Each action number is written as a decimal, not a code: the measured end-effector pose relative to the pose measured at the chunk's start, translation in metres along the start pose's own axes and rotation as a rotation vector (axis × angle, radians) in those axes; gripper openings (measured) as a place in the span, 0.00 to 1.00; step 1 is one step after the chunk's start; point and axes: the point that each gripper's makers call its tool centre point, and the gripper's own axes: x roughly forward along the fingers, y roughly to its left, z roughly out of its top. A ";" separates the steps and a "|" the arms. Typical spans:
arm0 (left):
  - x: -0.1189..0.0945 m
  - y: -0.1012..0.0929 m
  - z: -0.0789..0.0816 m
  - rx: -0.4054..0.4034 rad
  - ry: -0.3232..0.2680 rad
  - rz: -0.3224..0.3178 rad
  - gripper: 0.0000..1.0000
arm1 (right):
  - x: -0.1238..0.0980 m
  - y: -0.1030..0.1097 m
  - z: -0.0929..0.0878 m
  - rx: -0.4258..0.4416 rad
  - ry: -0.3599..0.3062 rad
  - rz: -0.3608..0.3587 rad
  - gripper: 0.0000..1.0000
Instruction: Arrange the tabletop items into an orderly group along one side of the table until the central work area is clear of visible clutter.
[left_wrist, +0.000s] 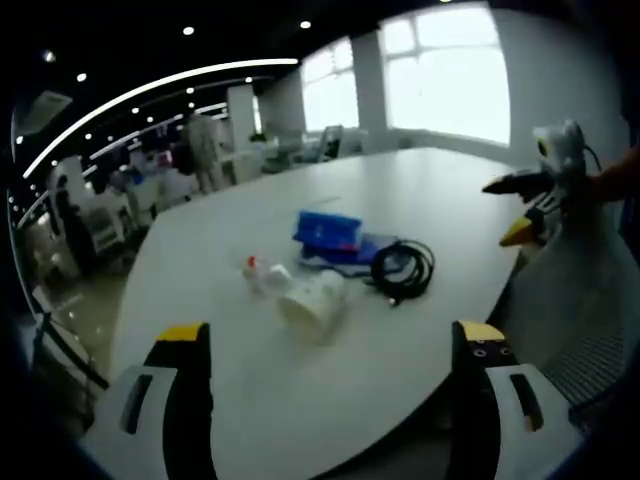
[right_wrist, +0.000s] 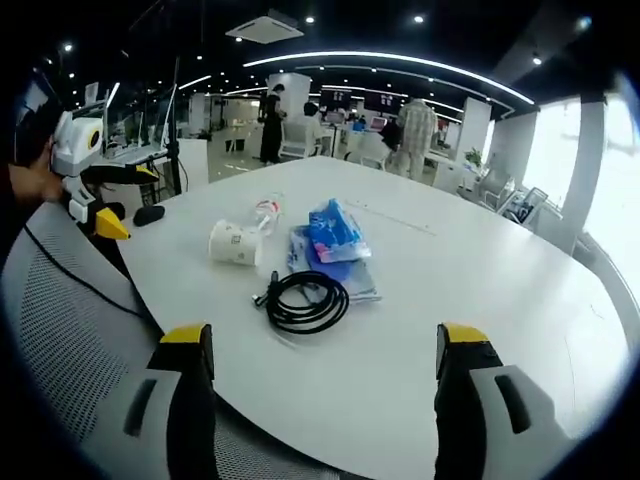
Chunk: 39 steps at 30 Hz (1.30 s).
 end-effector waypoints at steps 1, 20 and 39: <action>0.000 0.000 0.000 -0.002 -0.001 0.002 0.97 | 0.000 0.000 0.000 -0.001 0.000 0.000 0.92; 0.000 0.003 0.000 -0.012 -0.002 0.016 0.97 | 0.000 -0.001 -0.001 -0.001 0.005 -0.006 0.92; -0.001 0.005 0.000 -0.026 -0.004 0.025 0.98 | 0.000 -0.002 0.000 0.009 -0.002 -0.013 0.92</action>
